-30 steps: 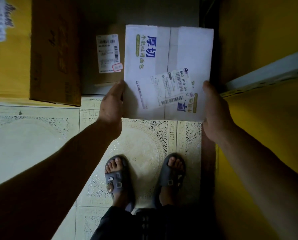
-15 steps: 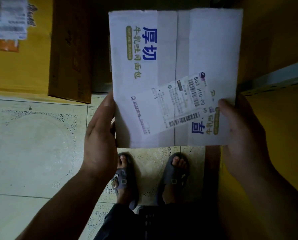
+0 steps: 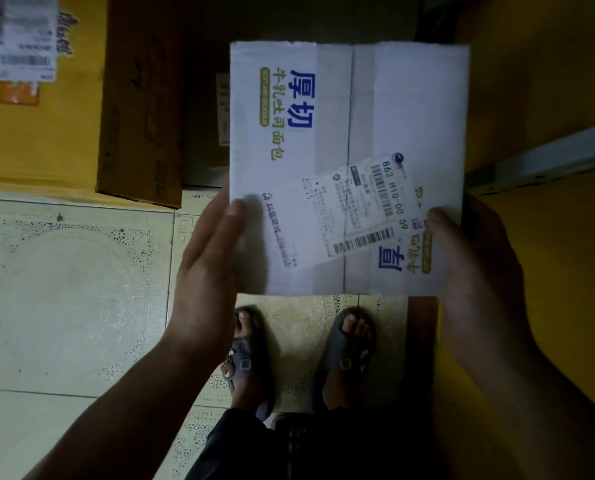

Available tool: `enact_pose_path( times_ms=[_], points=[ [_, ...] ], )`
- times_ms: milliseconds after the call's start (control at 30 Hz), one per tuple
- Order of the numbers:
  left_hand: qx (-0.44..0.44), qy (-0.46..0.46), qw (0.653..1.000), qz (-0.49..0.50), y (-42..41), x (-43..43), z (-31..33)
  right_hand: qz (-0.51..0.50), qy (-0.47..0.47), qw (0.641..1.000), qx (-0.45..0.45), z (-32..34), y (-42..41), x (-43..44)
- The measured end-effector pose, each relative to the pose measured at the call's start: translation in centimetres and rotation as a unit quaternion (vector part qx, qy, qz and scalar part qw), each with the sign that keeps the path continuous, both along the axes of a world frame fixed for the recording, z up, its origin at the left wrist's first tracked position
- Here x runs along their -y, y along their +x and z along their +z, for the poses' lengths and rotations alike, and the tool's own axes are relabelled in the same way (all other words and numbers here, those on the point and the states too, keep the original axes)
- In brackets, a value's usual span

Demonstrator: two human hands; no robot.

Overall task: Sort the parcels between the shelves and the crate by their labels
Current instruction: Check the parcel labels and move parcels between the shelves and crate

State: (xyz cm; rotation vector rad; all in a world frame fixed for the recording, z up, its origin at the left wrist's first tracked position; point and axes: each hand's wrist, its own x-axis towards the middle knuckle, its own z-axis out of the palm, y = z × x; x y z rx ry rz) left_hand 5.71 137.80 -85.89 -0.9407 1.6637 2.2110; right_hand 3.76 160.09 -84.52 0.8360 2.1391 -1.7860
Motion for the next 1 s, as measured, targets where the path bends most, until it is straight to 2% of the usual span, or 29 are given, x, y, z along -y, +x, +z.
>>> enact_pose_path(
  times_ms=[133, 233, 467, 667, 800, 1000],
  points=[
    [0.018, -0.018, 1.0, -0.012, -1.2, -0.9, -1.7, 0.0, 0.01, 1.0, 0.012, -2.1, -1.7, 1.2],
    [0.018, -0.026, 0.998, -0.051, -2.3, -1.1, -3.1, 0.01, 0.053, 0.998, 0.036, -3.4, -3.1, 1.4],
    [0.017, -0.017, 0.997, -0.076, -5.9, -1.4, -5.2, 0.038, 0.12, 0.992, 0.025, -6.3, -5.7, 0.6],
    [0.024, -0.056, 0.989, -0.137, -8.9, -1.3, -7.0, 0.02, 0.098, 0.995, 0.019, -8.1, -7.6, 0.3],
    [0.017, -0.088, 0.98, -0.178, -10.9, -1.4, -7.7, 0.04, 0.121, 0.992, 0.015, -9.0, -9.5, 0.2],
    [0.018, -0.093, 0.978, -0.184, -12.5, -1.5, -9.1, 0.036, 0.138, 0.99, 0.022, -10.1, -12.6, -0.1]
  ],
)
